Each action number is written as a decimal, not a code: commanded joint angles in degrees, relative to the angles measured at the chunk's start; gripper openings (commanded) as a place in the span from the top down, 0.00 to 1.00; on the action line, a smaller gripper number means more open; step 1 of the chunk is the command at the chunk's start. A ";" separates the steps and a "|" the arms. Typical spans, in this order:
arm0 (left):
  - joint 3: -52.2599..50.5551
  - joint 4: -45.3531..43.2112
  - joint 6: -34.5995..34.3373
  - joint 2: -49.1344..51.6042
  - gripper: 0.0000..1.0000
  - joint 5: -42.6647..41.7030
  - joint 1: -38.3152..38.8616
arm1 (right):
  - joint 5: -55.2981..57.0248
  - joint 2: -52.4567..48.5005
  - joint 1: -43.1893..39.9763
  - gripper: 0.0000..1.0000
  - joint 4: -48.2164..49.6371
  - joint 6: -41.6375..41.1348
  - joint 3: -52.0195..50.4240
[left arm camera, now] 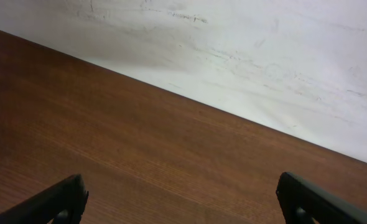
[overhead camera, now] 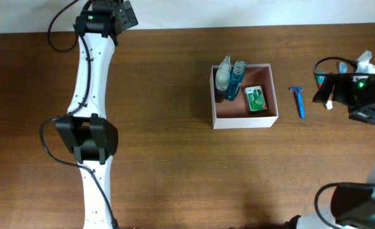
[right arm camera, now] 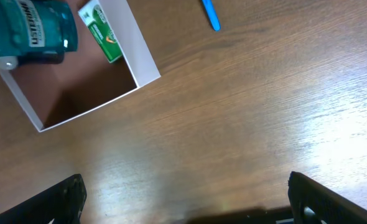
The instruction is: Pack container
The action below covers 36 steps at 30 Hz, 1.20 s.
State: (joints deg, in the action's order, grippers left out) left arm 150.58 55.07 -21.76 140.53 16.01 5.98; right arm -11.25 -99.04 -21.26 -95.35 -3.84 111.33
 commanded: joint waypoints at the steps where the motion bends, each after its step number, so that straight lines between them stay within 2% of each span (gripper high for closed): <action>1: 0.42 -0.07 -0.52 0.28 0.01 -0.20 -0.13 | 0.57 -1.62 -0.20 0.01 0.24 0.44 0.42; 27: 0.42 -0.07 -0.52 0.28 0.01 -0.20 -0.13 | 0.28 -2.71 -0.15 0.01 -0.22 0.44 0.42; 36: 0.42 -0.07 -0.52 0.26 0.01 -0.20 -0.13 | -0.83 -2.71 -0.15 0.01 8.26 0.44 0.42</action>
State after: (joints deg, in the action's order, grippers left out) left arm 150.58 55.07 -21.76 140.53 16.01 5.98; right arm -10.61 -101.58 -21.23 -89.21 -3.86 111.33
